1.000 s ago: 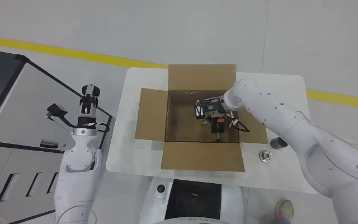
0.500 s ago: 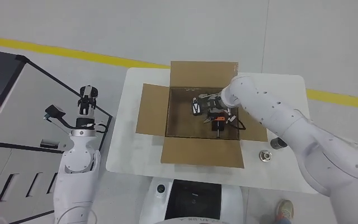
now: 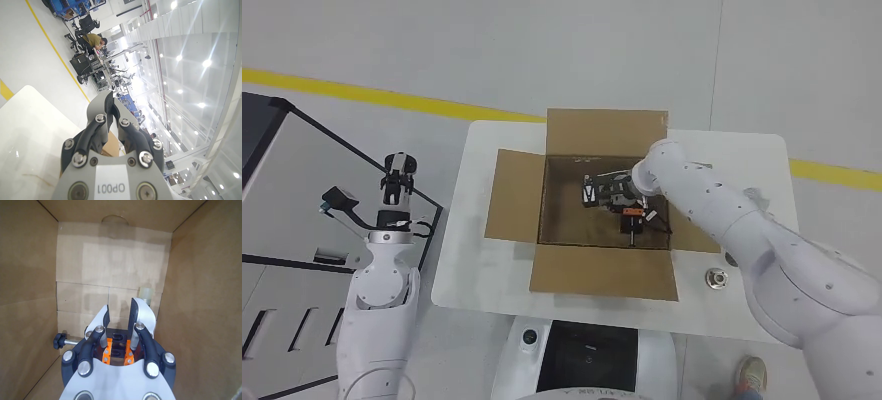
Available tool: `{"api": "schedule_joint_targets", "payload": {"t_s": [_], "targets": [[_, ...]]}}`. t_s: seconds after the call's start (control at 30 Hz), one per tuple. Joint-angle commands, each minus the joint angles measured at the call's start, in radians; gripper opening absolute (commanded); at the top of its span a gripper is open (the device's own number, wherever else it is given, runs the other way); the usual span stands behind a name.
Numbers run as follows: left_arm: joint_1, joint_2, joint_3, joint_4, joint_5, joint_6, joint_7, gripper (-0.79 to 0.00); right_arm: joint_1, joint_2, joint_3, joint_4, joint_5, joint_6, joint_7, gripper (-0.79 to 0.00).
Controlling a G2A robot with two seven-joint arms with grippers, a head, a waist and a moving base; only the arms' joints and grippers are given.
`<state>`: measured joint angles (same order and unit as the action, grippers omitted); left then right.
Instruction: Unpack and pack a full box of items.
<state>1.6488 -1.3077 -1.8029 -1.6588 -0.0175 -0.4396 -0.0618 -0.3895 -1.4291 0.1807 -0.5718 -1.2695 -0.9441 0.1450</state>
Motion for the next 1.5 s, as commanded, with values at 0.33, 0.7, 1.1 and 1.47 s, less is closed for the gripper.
{"api": "schedule_joint_targets", "payload": {"t_s": [0.33,0.7,1.1,1.47], "targets": [[0.000,0.000,-0.009,0.004,-0.003,-0.002,0.004,-0.785,0.007,-0.111,0.004,0.172,-0.013,0.053,-0.002,-0.413],[0.004,-0.001,-0.015,0.002,0.001,-0.003,0.012,-0.785,0.014,-0.170,0.019,0.300,-0.016,0.092,-0.018,-0.431],[0.004,-0.002,-0.018,0.004,0.007,0.002,0.023,-0.785,0.004,-0.198,0.031,0.372,-0.009,0.046,-0.075,-0.446],[0.004,-0.003,-0.023,0.009,0.011,0.009,0.030,-0.785,-0.006,-0.209,0.031,0.382,-0.035,0.145,-0.105,-0.437]]}}
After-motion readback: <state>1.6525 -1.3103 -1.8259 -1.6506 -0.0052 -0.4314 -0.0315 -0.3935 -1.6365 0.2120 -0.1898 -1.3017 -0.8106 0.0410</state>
